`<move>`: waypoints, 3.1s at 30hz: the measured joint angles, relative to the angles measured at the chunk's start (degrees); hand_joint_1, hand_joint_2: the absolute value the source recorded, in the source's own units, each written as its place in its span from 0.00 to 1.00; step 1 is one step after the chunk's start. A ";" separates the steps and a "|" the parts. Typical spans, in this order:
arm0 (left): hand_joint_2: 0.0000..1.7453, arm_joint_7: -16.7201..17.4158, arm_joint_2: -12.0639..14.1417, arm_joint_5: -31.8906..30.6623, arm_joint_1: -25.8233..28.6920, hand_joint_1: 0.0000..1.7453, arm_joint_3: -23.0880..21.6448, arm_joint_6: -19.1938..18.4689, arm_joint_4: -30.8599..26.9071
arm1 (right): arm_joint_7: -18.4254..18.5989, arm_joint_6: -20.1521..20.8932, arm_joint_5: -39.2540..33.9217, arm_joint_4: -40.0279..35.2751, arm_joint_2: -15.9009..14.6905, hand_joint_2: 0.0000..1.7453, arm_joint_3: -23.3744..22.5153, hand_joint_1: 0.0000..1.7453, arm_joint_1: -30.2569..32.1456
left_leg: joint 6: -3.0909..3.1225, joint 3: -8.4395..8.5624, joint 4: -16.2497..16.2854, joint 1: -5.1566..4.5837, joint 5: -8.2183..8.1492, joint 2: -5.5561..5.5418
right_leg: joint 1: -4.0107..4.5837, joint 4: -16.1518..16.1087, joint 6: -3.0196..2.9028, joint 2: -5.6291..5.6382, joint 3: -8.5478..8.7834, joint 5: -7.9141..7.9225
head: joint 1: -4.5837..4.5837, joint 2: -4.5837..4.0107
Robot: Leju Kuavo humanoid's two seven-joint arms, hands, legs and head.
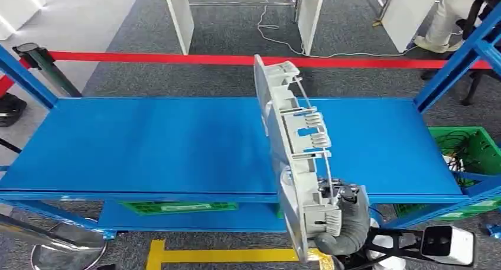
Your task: Take the parts from the cabinet and place them on the table.
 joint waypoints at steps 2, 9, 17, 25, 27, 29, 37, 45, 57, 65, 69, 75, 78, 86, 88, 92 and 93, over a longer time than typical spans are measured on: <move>1.00 0.00 -0.02 -0.37 0.01 0.00 -0.02 -0.33 0.00 | -0.02 0.02 0.15 -0.09 0.00 1.00 -0.02 1.00 0.05 | 0.52 -0.05 -1.07 0.16 -0.45 -0.03 | 0.12 0.13 0.44 -0.07 -0.40 -0.12 | 0.02 0.00; 1.00 -0.07 0.24 -0.61 0.38 0.00 -0.07 -1.05 0.00 | -0.02 0.00 0.55 -0.11 0.00 1.00 -0.02 1.00 0.08 | 1.17 -0.27 -1.01 -0.27 -0.12 -0.14 | -0.04 -0.66 -1.62 -0.07 -0.15 0.99 | 0.30 0.00; 1.00 -0.09 0.24 -0.68 0.37 0.00 -0.07 -1.09 0.00 | 0.00 0.00 0.59 -0.11 0.00 1.00 -0.02 1.00 0.09 | 1.28 -0.29 -0.98 -0.34 -0.11 -0.14 | -0.09 -0.80 -1.40 -0.08 -0.09 1.11 | 0.31 0.00; 1.00 -0.09 0.24 -0.68 0.37 0.00 -0.07 -1.09 0.00 | 0.00 0.00 0.59 -0.11 0.00 1.00 -0.02 1.00 0.09 | 1.28 -0.29 -0.98 -0.34 -0.11 -0.14 | -0.09 -0.80 -1.40 -0.08 -0.09 1.11 | 0.31 0.00; 1.00 -0.09 0.24 -0.72 0.37 0.00 -0.07 -1.11 0.00 | 0.00 0.00 0.59 -0.11 0.00 1.00 -0.02 1.00 0.09 | 1.36 -0.31 -0.93 -0.41 -0.10 -0.13 | -0.14 -0.89 -1.13 -0.08 -0.07 1.19 | 0.28 0.00; 1.00 -0.11 0.31 -0.72 0.36 0.00 -0.07 -1.14 0.00 | 0.00 0.00 0.63 -0.11 0.00 1.00 0.00 1.00 0.11 | 1.71 -0.53 -0.42 -0.85 -0.26 -0.10 | -0.34 -1.43 -0.33 -0.09 0.10 1.52 | 0.26 0.00; 1.00 -0.22 0.50 -0.59 0.33 0.00 -0.07 -1.25 0.00 | -0.02 -0.07 0.81 -0.31 -0.04 1.00 0.00 1.00 0.31 | 1.31 -2.26 -0.43 -0.76 1.79 0.29 | 0.12 0.40 0.24 0.10 1.22 -1.48 | 0.31 0.00; 1.00 -0.24 0.66 -0.57 0.04 0.00 -0.07 -1.27 0.00 | -0.02 -0.37 0.79 -0.31 -0.04 1.00 0.09 1.00 0.15 | 0.61 0.75 -0.93 -0.47 -0.93 -0.06 | 0.31 0.41 -0.01 -0.35 -1.37 1.22 | -0.02 0.00; 1.00 -0.26 0.57 -0.55 0.25 0.00 -0.07 -1.27 0.00 | 0.00 -0.37 0.83 -0.28 -0.07 1.00 0.15 1.00 0.25 | 3.51 -3.33 -0.66 -1.66 2.54 0.27 | 1.04 6.36 -0.27 -0.21 0.78 -4.02 | 0.31 0.00; 1.00 -0.37 0.59 -0.85 0.20 0.00 -0.07 -1.03 0.02 | -0.02 -1.22 1.79 -0.39 -0.07 1.00 0.26 1.00 -0.04 | 1.01 -5.14 2.14 -1.50 0.14 0.09 | 1.05 -2.18 -2.58 -0.63 4.37 -1.97 | -0.07 0.00; 1.00 -0.50 0.59 -1.11 0.21 0.00 -0.07 -0.96 0.02 | 0.00 -2.38 2.40 -0.42 -0.13 1.00 0.31 1.00 -0.10 | -0.31 -8.65 16.35 -0.40 -7.52 0.10 | 1.01 -1.63 -2.58 -0.76 1.96 -0.56 | -0.13 0.00; 1.00 -0.61 0.66 -1.53 0.01 0.00 -0.07 -0.94 0.02 | 0.00 -3.23 2.88 -0.48 -0.28 1.00 0.42 1.00 -0.34 | -0.39 2.32 -1.01 0.11 -1.79 -0.29 | 0.95 0.34 -0.98 -0.60 -1.26 0.86 | -0.02 0.00; 1.00 -0.68 0.64 -1.59 0.12 0.00 -0.07 -0.92 0.02 | -0.02 -3.59 2.99 -0.48 -0.39 1.00 0.74 1.00 -0.61 | 0.63 0.93 -0.95 -0.17 -1.22 -0.24 | 0.82 0.17 0.29 -0.58 -1.96 2.31 | -0.02 0.00; 1.00 -0.74 0.50 -1.62 0.06 0.00 -0.07 -0.90 0.02 | 0.00 -3.58 3.17 -0.46 -1.27 1.00 0.76 1.00 -0.70 | 2.95 -4.26 -1.04 -0.63 3.27 0.16 | 0.74 15.89 0.69 -0.31 -4.29 -6.54 | 0.35 0.00; 1.00 -0.74 0.48 -1.62 0.06 0.00 -0.07 -0.90 0.02 | 0.00 -3.58 3.17 -0.46 -1.33 1.00 0.81 1.00 -0.76 | 2.79 -5.38 -0.79 -0.75 4.10 0.04 | 0.94 7.36 -0.03 -0.26 1.97 -2.94 | 0.35 0.00; 1.00 -0.76 0.44 -1.59 0.06 0.00 -0.07 -0.90 0.02 | 0.00 -3.63 3.15 -0.55 -1.36 1.00 0.90 1.00 -0.96 | 1.60 -6.45 -0.64 -0.86 6.19 -0.02 | 1.43 -2.61 -0.53 -0.05 7.89 -5.21 | 0.31 0.00; 1.00 -0.76 0.42 -1.59 0.10 0.00 -0.07 -0.90 0.02 | 0.00 -3.63 3.17 -0.55 -1.36 1.00 0.90 1.00 -0.94 | 1.26 -6.58 -0.79 -0.86 6.73 -0.07 | 1.48 -2.50 -0.74 -0.07 7.49 -4.84 | 0.24 0.00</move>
